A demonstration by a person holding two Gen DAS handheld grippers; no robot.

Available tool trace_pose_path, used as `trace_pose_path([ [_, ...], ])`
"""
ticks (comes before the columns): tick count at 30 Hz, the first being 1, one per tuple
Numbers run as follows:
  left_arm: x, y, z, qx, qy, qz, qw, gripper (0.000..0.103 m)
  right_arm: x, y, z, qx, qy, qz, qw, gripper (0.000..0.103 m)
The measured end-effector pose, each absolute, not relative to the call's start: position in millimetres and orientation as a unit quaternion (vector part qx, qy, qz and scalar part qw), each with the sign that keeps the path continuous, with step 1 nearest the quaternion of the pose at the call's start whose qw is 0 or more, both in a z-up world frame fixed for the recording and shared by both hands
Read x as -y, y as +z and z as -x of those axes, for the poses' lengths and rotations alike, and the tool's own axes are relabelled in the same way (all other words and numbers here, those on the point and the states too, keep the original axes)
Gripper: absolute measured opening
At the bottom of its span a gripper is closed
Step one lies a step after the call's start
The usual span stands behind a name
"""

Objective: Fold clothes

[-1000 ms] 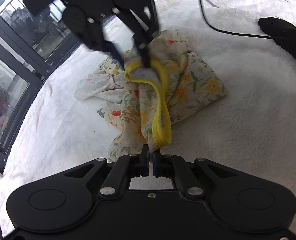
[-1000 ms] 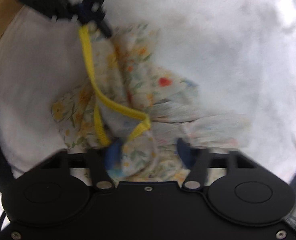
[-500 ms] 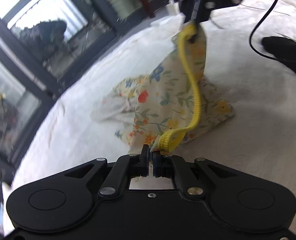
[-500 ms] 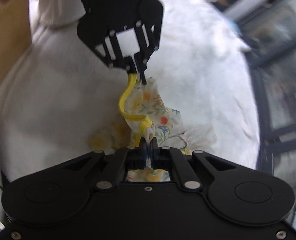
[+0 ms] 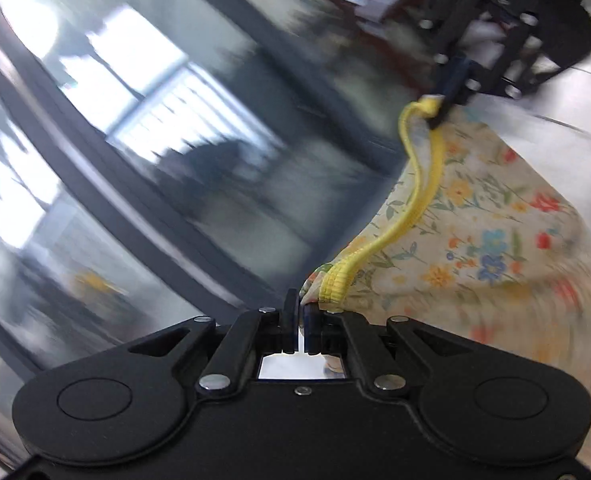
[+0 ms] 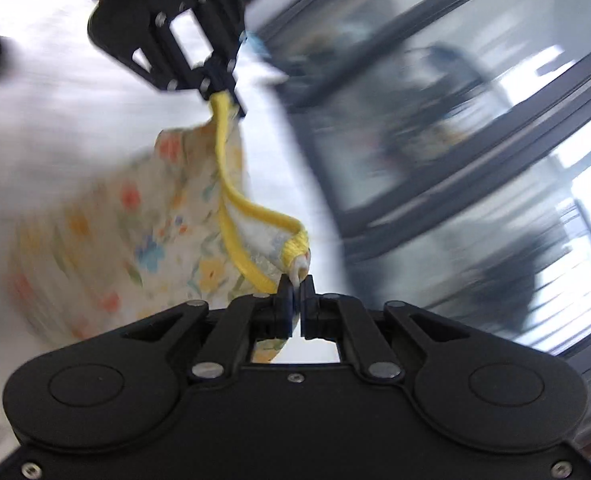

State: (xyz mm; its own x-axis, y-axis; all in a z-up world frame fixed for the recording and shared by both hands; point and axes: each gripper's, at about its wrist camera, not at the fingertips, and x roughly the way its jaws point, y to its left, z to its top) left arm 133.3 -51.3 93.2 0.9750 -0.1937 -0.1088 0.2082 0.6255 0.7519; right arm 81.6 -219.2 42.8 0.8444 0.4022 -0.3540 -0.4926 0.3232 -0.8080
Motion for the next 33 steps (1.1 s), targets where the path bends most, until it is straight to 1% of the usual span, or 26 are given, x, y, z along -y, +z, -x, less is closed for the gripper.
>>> trace_pose_path([
  [3, 51, 192, -145, 0.081, -0.048, -0.418, 0.904, 0.002, 210, 146, -136, 0.071, 0.179, 0.538, 0.821, 0.004],
  [6, 50, 234, -124, 0.132, -0.029, -0.426, 0.894, 0.002, 212, 209, -136, 0.137, 0.139, 0.543, 0.817, 0.004],
  [7, 48, 240, -115, 0.142, -0.027, -0.429, 0.892, 0.002, 213, 227, -132, 0.159, 0.128, 0.546, 0.813, 0.004],
  [9, 48, 234, -88, 0.147, -0.035, -0.429, 0.891, 0.002, 215, 237, -122, 0.177, 0.124, 0.545, 0.810, 0.004],
  [11, 51, 213, -67, 0.135, -0.049, -0.428, 0.892, 0.002, 216, 236, -108, 0.184, 0.128, 0.544, 0.809, 0.004],
  [13, 56, 178, -49, 0.111, -0.066, -0.427, 0.895, 0.002, 213, 211, -87, 0.174, 0.148, 0.551, 0.803, 0.004],
  [15, 59, 124, -30, 0.066, -0.095, -0.419, 0.901, 0.002, 209, 181, -71, 0.157, 0.172, 0.559, 0.796, 0.004],
  [16, 61, 99, -22, 0.042, -0.110, -0.413, 0.903, 0.002, 204, 149, -58, 0.137, 0.194, 0.562, 0.792, 0.004],
  [17, 62, 62, -12, 0.010, -0.123, -0.405, 0.906, 0.002, 200, 129, -49, 0.120, 0.207, 0.562, 0.792, 0.004],
  [18, 63, 24, -3, -0.023, -0.136, -0.395, 0.908, 0.003, 193, 87, -35, 0.082, 0.235, 0.557, 0.792, 0.004],
  [19, 65, -13, 5, -0.055, -0.137, -0.380, 0.913, 0.002, 186, 61, -25, 0.061, 0.250, 0.555, 0.791, 0.004],
  [20, 63, -37, 12, -0.082, -0.136, -0.369, 0.916, 0.002, 179, 27, -12, 0.032, 0.269, 0.552, 0.789, 0.004],
  [21, 63, -67, 20, -0.121, -0.152, -0.362, 0.912, 0.002, 173, -19, 5, -0.008, 0.295, 0.547, 0.784, 0.004],
  [22, 63, -85, 27, -0.142, -0.169, -0.363, 0.905, 0.002, 169, -39, 14, -0.025, 0.303, 0.541, 0.784, 0.004],
  [23, 64, -117, 43, -0.168, -0.193, -0.385, 0.887, 0.002, 166, -61, 22, -0.046, 0.313, 0.533, 0.785, 0.004],
  [24, 65, -136, 53, -0.181, -0.206, -0.404, 0.873, 0.002, 163, -91, 34, -0.080, 0.323, 0.519, 0.787, 0.004],
  [25, 65, -146, 59, -0.188, -0.212, -0.413, 0.866, 0.002, 161, -116, 43, -0.109, 0.331, 0.506, 0.789, 0.004],
  [28, 57, -177, 72, -0.229, -0.215, -0.423, 0.850, 0.002, 163, -161, 69, -0.178, 0.345, 0.479, 0.788, 0.004],
  [30, 44, -190, 73, -0.267, -0.214, -0.416, 0.843, 0.002, 168, -177, 85, -0.195, 0.343, 0.485, 0.781, 0.004],
  [33, 37, -193, 79, -0.266, -0.212, -0.428, 0.837, 0.003, 176, -179, 95, -0.210, 0.334, 0.481, 0.783, 0.006],
])
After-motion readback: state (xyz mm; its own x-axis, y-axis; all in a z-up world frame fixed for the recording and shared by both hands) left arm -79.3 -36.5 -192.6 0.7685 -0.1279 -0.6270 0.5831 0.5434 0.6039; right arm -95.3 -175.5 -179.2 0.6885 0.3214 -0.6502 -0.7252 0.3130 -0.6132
